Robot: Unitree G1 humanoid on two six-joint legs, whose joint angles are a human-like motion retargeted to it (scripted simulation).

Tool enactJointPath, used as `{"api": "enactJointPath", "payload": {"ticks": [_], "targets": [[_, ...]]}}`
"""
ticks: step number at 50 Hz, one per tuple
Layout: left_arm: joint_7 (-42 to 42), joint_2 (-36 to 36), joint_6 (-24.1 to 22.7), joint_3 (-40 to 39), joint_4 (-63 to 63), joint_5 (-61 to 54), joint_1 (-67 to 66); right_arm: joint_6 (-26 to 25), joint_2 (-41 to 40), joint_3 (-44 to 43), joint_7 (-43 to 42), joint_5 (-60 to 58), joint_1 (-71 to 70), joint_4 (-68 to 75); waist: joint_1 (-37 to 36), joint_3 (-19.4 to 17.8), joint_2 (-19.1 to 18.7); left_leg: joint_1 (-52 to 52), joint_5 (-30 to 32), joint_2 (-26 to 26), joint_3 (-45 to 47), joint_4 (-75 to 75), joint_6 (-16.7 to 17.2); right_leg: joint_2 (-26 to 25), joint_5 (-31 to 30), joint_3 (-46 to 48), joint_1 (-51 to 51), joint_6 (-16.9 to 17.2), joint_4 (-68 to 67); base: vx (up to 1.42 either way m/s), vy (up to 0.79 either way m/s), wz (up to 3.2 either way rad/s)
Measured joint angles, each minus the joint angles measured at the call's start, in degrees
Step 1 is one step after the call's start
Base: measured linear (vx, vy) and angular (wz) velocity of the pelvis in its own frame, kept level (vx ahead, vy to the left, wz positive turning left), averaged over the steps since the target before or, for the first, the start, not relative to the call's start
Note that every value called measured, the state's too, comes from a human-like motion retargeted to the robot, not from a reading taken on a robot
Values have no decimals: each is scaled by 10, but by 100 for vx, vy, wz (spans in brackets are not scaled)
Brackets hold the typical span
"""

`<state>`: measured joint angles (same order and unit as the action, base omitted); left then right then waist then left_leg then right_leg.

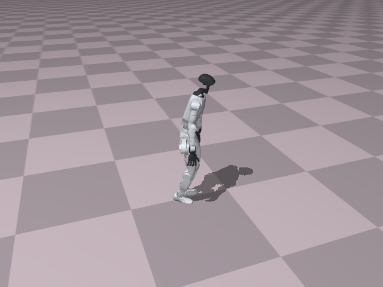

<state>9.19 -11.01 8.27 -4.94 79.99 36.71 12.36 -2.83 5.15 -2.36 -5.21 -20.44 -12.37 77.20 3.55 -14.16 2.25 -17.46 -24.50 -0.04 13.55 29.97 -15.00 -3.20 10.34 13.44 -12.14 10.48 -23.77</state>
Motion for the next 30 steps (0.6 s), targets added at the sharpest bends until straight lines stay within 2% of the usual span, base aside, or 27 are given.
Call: {"api": "enactJointPath", "payload": {"ticks": [2, 5, 7, 12, 15, 17, 19, 22, 25, 28, 30], "targets": [[-4, -13, 1, 5, -9, 11, 12, 0, 0, -12, 6, 4, 19, 10, 6, 2, -3, 10, 2, 17, 8, -16, 0, -11, 8, 20, -12, 30, -30, 10, 6, -84], [-21, -32, -7, 8, -28, 16, 29, -12, 11, -22, 16, -2, 37, 46, 21, 3, -6, 34, -3, 40, 27, -43, 0, 2, 77, 93, -21, -32, -71, 8, 8, -67], [-32, -39, -14, 10, -40, 13, 36, -26, 20, -30, 14, -3, 47, 85, 24, 3, -4, 53, -15, 51, 53, -53, 0, 5, 109, 126, -17, -54, -65, 11, 3, -52], [-42, -38, -31, 3, -56, -6, 47, -72, 38, -59, 19, 16, 65, 175, 28, 1, 29, 100, -35, 26, 82, -74, 0, 4, 157, 121, -7, -49, 0, 13, -4, -41], [-31, -33, -36, 1, -59, -15, 41, -87, 38, -69, 22, 32, 81, 199, 19, -1, 46, 134, -51, 15, 113, -78, 0, 8, 166, 132, 26, -75, 56, 19, -3, -67], [-16, -36, -39, 8, -63, -16, 31, -94, 35, -69, 25, 33, 85, 202, 13, 0, 53, 157, -59, 14, 136, -84, 0, 13, 190, 133, 45, -61, 51, 24, -14, -54], [-11, -38, -42, 20, -70, -10, 16, -98, 31, -69, 29, 23, 84, 202, 18, -7, 64, 177, -62, 8, 142, -71, 0, 11, 179, 84, 48, -51, 56, 26, -20, -29], [-22, -36, -38, 30, -73, 5, -13, -99, 27, -63, 35, -2, 73, 196, 6, -13, 78, 180, -60, 16, 159, 7, 0, 24, 187, 81, 86, -44, 84, 28, -25, -61], [-28, -33, -34, 23, -70, 33, -43, -94, 21, -52, 34, -22, 64, 177, -15, -18, 83, 143, -27, 49, 148, 155, 0, 15, 193, 47, 116, -48, 120, 28, -31, -53], [-28, -23, -21, -14, -71, 59, -69, -92, 9, -45, 38, -29, 45, 158, -46, -22, 70, 67, 18, 91, 102, 317, 0, -11, 191, 27, 134, -71, 151, 11, -29, -56], [-42, -9, -8, -55, -55, 49, -84, -90, 2, -40, 44, -28, 26, 148, -69, -23, 62, 22, 21, 113, 82, 405, 0, -24, 183, 4, 140, -82, 165, 4, -19, -79]]}}
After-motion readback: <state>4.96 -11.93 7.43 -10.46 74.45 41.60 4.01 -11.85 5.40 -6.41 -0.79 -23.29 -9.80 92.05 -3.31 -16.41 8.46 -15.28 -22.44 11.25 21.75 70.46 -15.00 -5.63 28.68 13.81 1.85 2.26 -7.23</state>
